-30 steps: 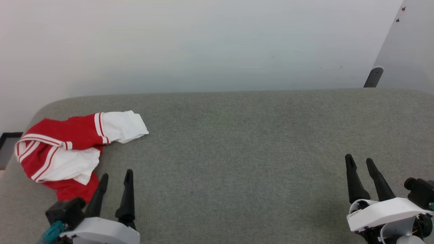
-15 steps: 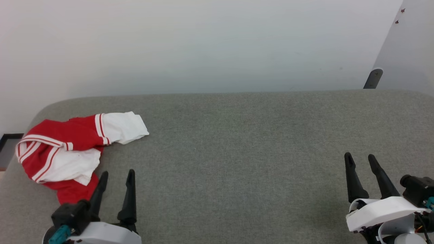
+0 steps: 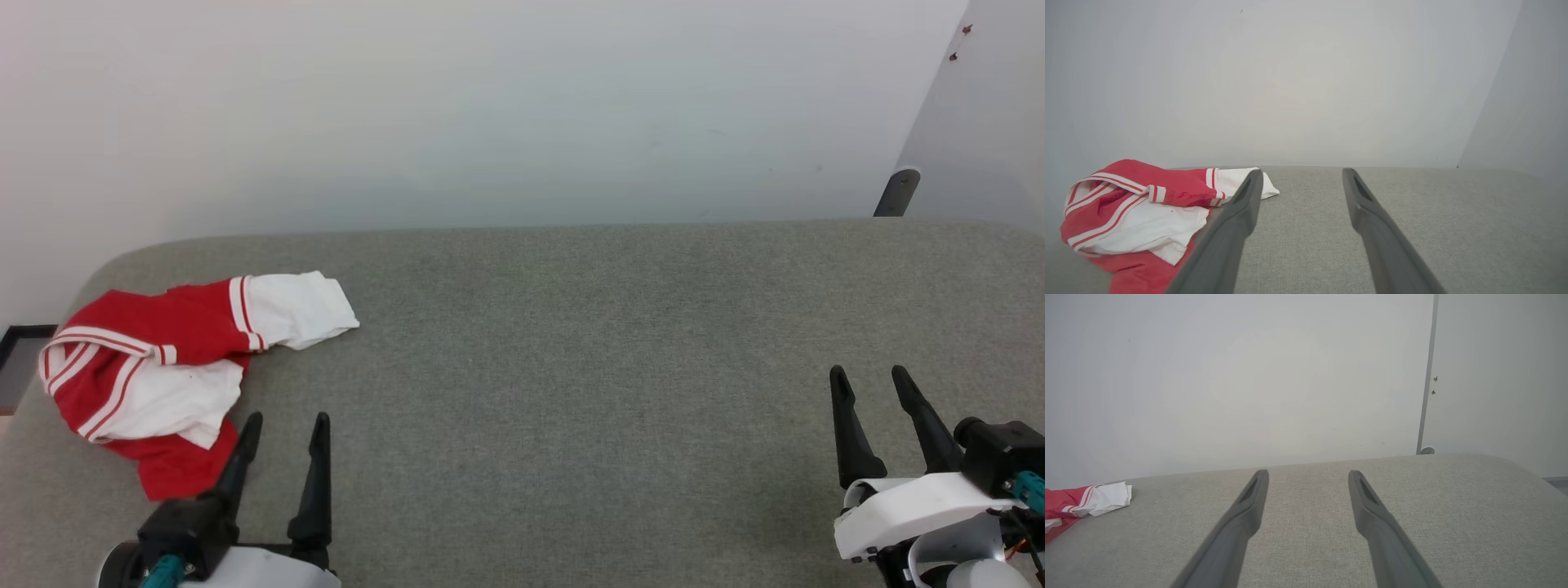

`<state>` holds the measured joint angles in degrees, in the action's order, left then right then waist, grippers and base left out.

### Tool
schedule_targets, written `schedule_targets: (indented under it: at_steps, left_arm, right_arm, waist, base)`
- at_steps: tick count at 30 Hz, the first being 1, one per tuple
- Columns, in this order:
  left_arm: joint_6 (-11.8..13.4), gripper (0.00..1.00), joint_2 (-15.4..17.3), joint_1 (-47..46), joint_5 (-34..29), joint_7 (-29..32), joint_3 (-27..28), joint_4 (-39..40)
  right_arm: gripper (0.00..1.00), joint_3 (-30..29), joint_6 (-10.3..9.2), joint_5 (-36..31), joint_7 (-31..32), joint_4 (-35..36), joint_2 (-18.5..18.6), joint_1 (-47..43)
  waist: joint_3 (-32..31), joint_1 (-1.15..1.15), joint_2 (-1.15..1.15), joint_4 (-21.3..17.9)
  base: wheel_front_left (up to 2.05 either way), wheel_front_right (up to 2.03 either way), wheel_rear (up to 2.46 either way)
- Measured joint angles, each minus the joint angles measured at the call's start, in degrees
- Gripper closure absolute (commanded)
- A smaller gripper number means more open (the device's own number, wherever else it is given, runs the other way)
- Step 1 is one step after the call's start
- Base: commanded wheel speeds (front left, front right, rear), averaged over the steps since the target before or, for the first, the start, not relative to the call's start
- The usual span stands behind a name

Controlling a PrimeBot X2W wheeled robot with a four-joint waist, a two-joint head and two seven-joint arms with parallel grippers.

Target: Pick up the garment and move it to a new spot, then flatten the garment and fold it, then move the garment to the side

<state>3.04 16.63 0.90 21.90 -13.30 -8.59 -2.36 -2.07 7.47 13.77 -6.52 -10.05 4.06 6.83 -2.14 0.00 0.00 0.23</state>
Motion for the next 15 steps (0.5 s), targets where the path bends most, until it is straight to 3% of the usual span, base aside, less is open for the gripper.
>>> schedule_targets:
  at_steps: [15]
  left_arm:
    - [0.07, 0.0, 0.1, 0.62, -4.38, -1.62, -0.12, 0.77]
  right_arm:
    - [0.0, -0.55, 0.0, -6.99, -0.38, 0.99, -0.08, 0.01]
  waist:
    - [-0.35, 0.0, 0.0, 0.44]
  base:
    - [0.0, 0.0, 0.0]
